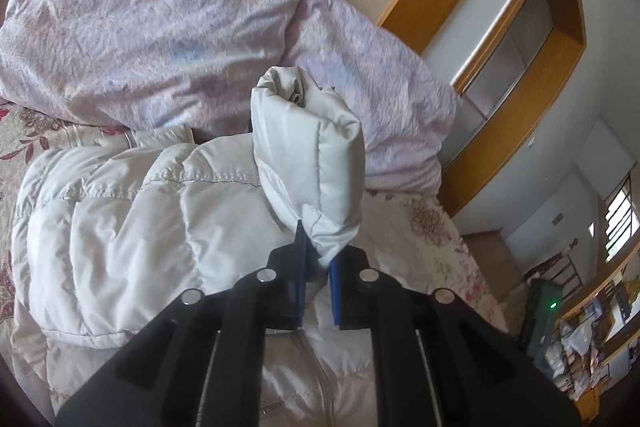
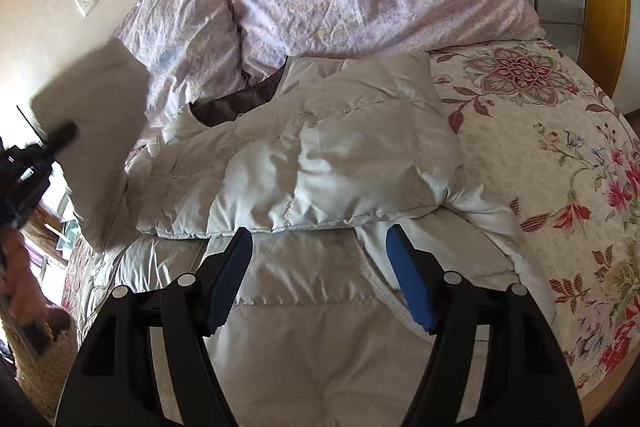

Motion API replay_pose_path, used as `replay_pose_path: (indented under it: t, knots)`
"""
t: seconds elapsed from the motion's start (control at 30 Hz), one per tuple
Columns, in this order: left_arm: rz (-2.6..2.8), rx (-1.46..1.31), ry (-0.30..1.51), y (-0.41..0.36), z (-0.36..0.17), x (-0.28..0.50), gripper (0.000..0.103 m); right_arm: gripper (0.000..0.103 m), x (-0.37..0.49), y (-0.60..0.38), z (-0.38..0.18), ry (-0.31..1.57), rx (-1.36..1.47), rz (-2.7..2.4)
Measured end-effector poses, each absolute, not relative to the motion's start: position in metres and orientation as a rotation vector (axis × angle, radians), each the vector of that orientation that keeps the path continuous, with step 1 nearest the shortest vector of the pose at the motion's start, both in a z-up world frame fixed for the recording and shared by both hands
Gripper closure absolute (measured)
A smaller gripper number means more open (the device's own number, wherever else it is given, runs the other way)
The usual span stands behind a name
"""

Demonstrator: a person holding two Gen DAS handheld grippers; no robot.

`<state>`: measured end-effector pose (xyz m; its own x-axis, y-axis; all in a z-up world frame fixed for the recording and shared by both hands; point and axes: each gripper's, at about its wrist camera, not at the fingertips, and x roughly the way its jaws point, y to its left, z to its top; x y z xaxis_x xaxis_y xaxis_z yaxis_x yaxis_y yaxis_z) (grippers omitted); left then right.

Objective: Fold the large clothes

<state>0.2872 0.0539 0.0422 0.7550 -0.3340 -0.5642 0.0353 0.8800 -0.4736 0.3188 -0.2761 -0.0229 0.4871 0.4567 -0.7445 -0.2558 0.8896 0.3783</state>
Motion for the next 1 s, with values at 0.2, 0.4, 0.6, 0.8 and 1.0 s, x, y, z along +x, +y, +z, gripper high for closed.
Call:
replay_pose_path:
  t: [0.2,0.4,0.6,0.8,1.0]
  knots:
    - [-0.314,-0.425,0.901,0.012,-0.007,0.304,0.047,0.032,0.319,-0.268,-0.016,0.957,0.216,0.446]
    - [-0.261,-0.402,0.732,0.059,0.04,0.27,0.021,0.035,0.316,-0.236,0.014,0.862,0.169,0.527]
    - [0.073,-0.282,0.681,0.134,0.052,0.262,0.02,0.042,0.32,-0.156,0.028,0.751,0.008,0.667]
    - [0.241,-0.182,0.747,0.173,0.021,0.263,0.02,0.049,0.334,-0.098,0.001,0.751,-0.106,0.7]
    - [0.305,-0.141,0.824,0.184,-0.017,0.285,0.02,0.052,0.353,-0.098,-0.037,0.82,-0.141,0.654]
